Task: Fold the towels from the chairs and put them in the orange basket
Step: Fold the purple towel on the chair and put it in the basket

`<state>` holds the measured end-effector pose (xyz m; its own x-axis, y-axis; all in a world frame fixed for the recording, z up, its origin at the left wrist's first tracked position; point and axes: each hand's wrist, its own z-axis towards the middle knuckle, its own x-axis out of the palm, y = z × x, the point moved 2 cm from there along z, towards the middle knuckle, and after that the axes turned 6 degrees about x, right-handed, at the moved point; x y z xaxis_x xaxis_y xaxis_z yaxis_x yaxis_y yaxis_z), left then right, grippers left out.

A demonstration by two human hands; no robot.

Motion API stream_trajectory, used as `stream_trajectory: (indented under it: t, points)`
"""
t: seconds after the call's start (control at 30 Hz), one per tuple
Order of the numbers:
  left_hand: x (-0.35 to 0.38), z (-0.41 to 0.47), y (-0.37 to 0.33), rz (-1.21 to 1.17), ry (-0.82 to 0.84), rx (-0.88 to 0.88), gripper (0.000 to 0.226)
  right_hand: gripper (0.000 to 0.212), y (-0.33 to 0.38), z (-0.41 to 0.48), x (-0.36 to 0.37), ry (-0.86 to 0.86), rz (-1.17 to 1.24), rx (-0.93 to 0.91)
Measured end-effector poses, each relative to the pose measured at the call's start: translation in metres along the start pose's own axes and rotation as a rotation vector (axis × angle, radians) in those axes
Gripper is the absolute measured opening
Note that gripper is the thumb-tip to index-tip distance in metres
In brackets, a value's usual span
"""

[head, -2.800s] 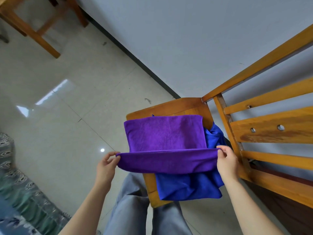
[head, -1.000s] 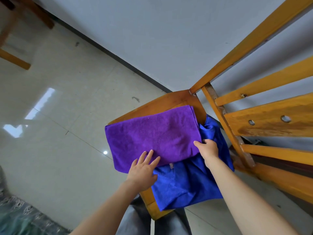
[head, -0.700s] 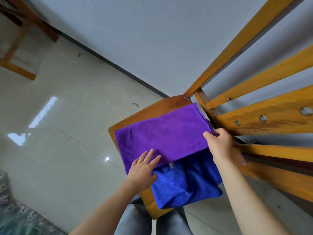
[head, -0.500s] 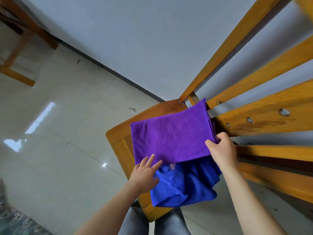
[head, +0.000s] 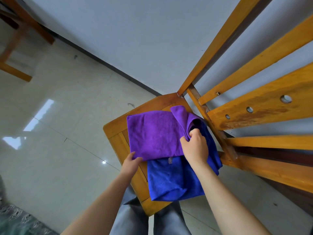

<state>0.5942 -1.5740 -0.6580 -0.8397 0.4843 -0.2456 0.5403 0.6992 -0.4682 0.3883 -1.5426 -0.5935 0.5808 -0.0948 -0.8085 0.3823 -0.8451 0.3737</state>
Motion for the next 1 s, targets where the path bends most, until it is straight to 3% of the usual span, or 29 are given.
stream_trajectory:
  t: [0.23, 0.37, 0.47, 0.6, 0.73, 0.8, 0.9, 1.0]
  points:
    - [-0.01, 0.013, 0.009, -0.271, -0.044, -0.153, 0.038, 0.028, 0.047, -0.017, 0.033, 0.198, 0.323, -0.079]
    - [-0.013, 0.013, 0.013, -0.343, -0.071, -0.166, 0.029, 0.014, 0.06, -0.036, 0.066, 0.44, 0.27, -0.162]
    - [-0.016, 0.015, 0.015, -0.366, -0.083, -0.17, 0.03, 0.016, 0.052, -0.036, 0.086, 0.558, 0.182, -0.05]
    - [-0.022, 0.017, 0.014, -0.377, -0.067, -0.165, 0.026, 0.015, 0.045, -0.032, 0.084, 0.452, 0.253, 0.093]
    - [-0.024, 0.018, 0.014, -0.375, -0.054, -0.154, 0.023, 0.014, 0.051, -0.047, 0.064, 0.139, 0.51, 0.1]
    - [-0.023, 0.018, 0.014, -0.378, -0.057, -0.152, 0.021, 0.015, 0.054, -0.056, 0.062, 0.042, 0.55, 0.018]
    - [-0.023, 0.016, 0.016, -0.367, -0.051, -0.152, 0.022, 0.015, 0.062, -0.064, 0.076, 0.094, 0.478, -0.209]
    - [-0.025, 0.016, 0.019, -0.376, -0.032, -0.157, 0.029, 0.019, 0.07, -0.057, 0.096, 0.307, 0.238, -0.317]
